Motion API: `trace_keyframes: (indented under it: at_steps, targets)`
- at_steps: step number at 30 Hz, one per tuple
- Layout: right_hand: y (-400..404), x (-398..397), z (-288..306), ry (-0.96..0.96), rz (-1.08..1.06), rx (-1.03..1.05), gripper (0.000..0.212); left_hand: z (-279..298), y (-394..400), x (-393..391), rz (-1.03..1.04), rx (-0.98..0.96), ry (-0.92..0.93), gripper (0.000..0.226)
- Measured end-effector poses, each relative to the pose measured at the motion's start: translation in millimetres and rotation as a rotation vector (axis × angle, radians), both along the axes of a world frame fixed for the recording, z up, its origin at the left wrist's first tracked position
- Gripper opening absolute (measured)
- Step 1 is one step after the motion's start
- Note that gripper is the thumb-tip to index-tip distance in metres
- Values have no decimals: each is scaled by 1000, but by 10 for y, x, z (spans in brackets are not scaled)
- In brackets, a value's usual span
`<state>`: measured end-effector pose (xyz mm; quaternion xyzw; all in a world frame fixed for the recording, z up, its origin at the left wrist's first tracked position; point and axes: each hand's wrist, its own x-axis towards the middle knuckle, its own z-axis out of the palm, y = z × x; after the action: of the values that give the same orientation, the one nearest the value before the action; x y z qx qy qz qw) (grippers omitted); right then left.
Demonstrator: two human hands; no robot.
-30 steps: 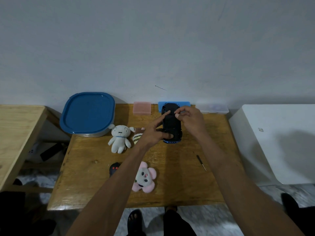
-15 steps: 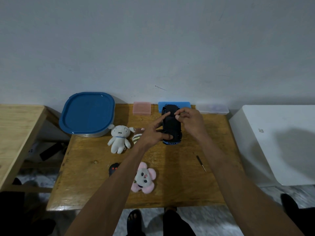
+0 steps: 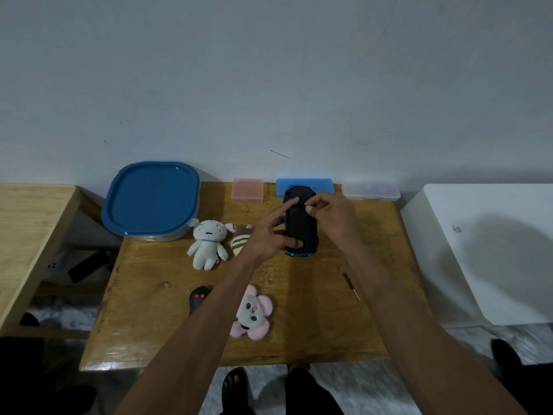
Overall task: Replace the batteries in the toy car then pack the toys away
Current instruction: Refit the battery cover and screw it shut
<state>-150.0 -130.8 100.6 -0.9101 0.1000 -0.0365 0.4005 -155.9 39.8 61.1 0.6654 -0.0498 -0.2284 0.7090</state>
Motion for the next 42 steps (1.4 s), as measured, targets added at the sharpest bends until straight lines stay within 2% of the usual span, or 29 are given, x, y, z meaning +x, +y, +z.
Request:
trace_keyframes:
  at_steps: [17, 20, 23, 26, 28, 31, 37, 40, 42]
  targets:
    - [-11, 1, -42, 38, -150, 182, 12, 16, -42, -71, -6, 59, -124, 89]
    - [-24, 3, -51, 91, -257, 284, 33, 14, -56, -96, 21, 42, -131, 89]
    - [-48, -11, -75, 120, -276, 287, 50, -3, -75, -112, 54, 3, -131, 88]
    - [-63, -42, -103, 174, -150, 227, 37, 26, -101, -131, 81, -8, -124, 86]
    - [-58, -76, -133, 200, -82, 158, 38, 25, -126, -138, 79, -2, -125, 86]
    - [-64, -84, -187, 219, -86, 94, 42, -10, -152, -159, 75, -7, -95, 86]
    - [-114, -149, -281, 278, -73, 44, 37, -158, -267, -227, 60, -14, -48, 85]
    - [-157, -200, -415, 269, -90, 97, 38, -211, -317, -248, 47, -6, -26, 84]
    - [-201, -265, -523, 232, -132, 150, 46, -230, -348, -236, 34, 22, -15, 83]
